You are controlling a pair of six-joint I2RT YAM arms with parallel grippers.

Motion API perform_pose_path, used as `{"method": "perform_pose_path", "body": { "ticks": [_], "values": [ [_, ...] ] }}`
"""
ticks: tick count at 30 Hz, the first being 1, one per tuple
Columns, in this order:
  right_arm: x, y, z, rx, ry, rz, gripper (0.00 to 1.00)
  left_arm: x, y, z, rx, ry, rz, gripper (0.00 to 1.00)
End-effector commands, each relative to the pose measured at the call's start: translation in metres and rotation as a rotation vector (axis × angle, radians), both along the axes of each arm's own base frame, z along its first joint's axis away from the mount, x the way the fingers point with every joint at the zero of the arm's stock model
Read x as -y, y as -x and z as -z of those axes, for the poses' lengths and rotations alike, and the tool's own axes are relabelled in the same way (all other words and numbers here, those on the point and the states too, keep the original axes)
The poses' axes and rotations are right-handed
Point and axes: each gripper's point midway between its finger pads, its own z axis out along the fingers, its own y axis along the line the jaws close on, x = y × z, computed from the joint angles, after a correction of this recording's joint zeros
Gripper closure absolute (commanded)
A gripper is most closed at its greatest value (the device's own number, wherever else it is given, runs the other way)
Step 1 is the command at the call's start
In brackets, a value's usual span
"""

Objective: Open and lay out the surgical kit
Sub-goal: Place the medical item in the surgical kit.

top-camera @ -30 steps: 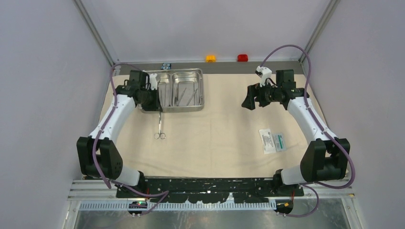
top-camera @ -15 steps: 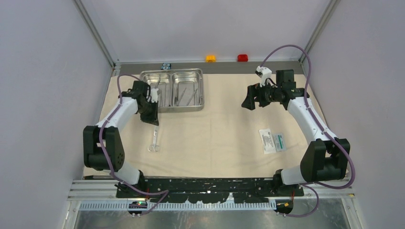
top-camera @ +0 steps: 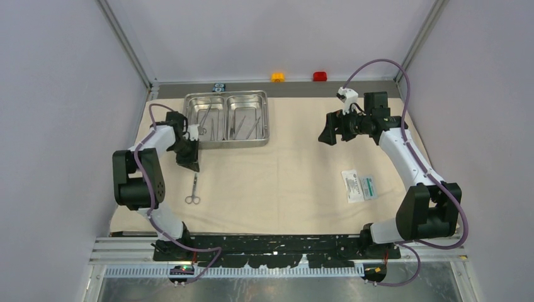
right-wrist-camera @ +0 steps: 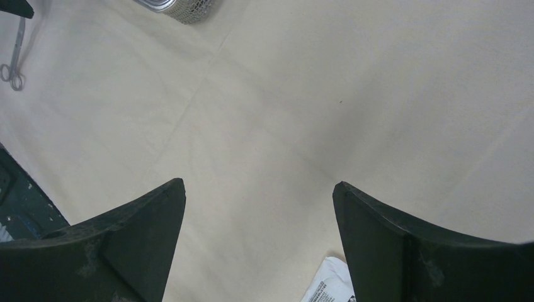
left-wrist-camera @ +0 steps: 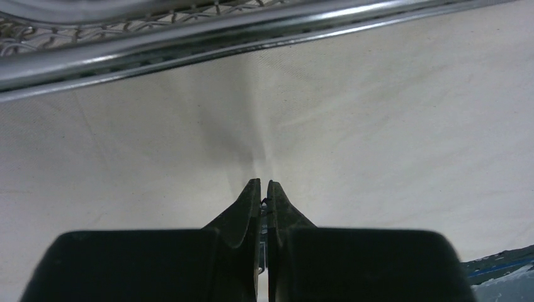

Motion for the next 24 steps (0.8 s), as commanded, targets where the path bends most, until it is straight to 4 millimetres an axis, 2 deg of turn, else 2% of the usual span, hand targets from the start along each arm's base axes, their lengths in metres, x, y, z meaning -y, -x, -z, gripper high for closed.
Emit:
{"method": "perform_pose_path", "body": {
  "ticks": [1, 16, 24],
  "values": [
    [-0.003, -0.005, -0.013, 0.038, -0.010, -0.023, 0.09, -0.004, -0.009, -0.003, 0.010, 0.021, 0.015, 1.00],
    [-0.005, -0.004, -0.009, 0.012, -0.016, -0.043, 0.09, -0.010, -0.007, 0.012, -0.033, 0.037, -0.026, 1.00],
    [-0.005, -0.004, -0.009, 0.011, -0.016, -0.044, 0.08, -0.014, -0.008, 0.014, -0.027, 0.035, -0.047, 0.89]
  ]
}}
